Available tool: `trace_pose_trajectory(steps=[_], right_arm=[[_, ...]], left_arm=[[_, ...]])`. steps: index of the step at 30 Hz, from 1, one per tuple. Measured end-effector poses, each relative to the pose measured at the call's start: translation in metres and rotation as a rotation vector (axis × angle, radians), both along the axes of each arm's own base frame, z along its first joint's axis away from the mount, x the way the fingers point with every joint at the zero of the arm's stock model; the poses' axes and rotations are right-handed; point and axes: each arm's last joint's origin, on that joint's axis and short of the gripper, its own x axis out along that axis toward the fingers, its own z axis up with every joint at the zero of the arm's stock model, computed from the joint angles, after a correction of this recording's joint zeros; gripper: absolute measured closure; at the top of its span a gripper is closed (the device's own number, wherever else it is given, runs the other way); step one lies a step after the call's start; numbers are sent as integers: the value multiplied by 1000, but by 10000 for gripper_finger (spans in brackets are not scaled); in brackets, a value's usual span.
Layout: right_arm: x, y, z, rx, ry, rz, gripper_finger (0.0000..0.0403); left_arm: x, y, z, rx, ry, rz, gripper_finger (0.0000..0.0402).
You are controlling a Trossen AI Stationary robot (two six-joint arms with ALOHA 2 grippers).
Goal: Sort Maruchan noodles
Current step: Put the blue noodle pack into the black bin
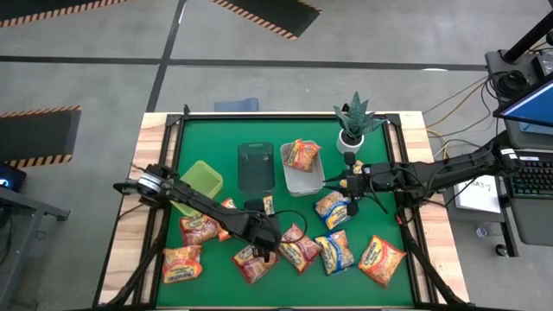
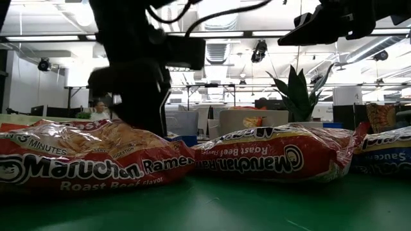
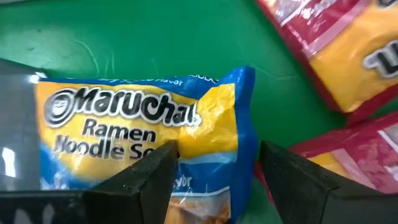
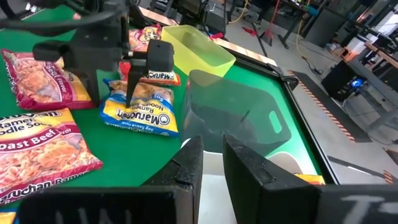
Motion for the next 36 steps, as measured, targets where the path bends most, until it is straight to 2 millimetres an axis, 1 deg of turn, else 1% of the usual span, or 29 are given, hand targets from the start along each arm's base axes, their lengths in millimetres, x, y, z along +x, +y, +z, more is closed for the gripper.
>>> trace_pose_trajectory(steps=[4,7,11,17,18,20,23,26,29,36], right_arm=[[0,0,0,0,1,0,351],[0,0,0,-1,1,0,351],[0,0,0,-4,1,1,351],[0,0,0,-4,1,1,351],[0,0,0,-4,1,1,351],[0,0,0,-4,2,1,351],[0,0,0,-4,1,1,351],[0,0,0,-4,1,1,351],[0,0,0,-4,1,1,351],[0,0,0,-9,1,3,351]], left_arm=[[0,-1,-8,17,20,7,192],[0,-1,-9,13,24,13,212],[0,-1,-9,11,30,14,267],[-1,-1,-6,-7,43,-26,380],[-1,-1,-5,-18,47,-40,388],[-2,-2,0,-31,46,-69,387],[-4,-1,15,-37,18,-117,386],[-7,1,34,-42,-22,-177,397],[-12,5,55,-43,-69,-214,398],[-24,29,101,-90,-178,-209,400]])
